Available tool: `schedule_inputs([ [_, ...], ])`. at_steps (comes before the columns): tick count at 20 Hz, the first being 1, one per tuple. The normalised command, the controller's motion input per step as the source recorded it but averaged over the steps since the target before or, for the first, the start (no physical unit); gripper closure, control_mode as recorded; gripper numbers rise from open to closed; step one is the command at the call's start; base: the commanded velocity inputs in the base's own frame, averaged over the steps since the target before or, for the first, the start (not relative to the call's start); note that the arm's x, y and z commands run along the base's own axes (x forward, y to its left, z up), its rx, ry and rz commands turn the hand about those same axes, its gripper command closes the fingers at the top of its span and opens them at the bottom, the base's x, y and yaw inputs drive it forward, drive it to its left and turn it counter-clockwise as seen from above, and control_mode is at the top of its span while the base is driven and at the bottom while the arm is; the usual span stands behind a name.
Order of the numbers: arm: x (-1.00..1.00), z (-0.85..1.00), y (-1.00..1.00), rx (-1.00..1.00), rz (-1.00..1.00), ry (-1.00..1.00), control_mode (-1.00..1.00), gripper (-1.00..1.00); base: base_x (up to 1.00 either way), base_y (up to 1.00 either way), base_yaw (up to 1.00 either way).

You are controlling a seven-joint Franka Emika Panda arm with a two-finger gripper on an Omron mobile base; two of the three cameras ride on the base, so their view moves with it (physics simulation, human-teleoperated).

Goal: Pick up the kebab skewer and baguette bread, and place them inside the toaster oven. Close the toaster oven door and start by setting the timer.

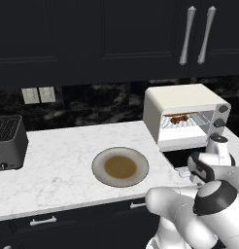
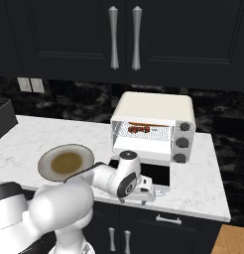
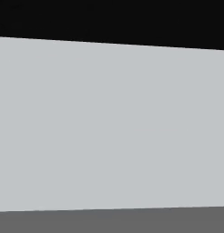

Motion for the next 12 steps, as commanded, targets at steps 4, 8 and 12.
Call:
schedule_inputs([
  [4,0.34,-0.05,0.0,0.0,0.0,0.0,-1.0,-1.0,0.0,0.0,0.0],
  [8,0.51,0.0,0.0,0.0,0.0,-0.01,-1.0,-1.0,0.0,0.0,0.0],
  [12,0.57,0.0,0.13,0.0,-0.01,-0.07,-1.0,-1.0,0.0,0.0,0.0],
])
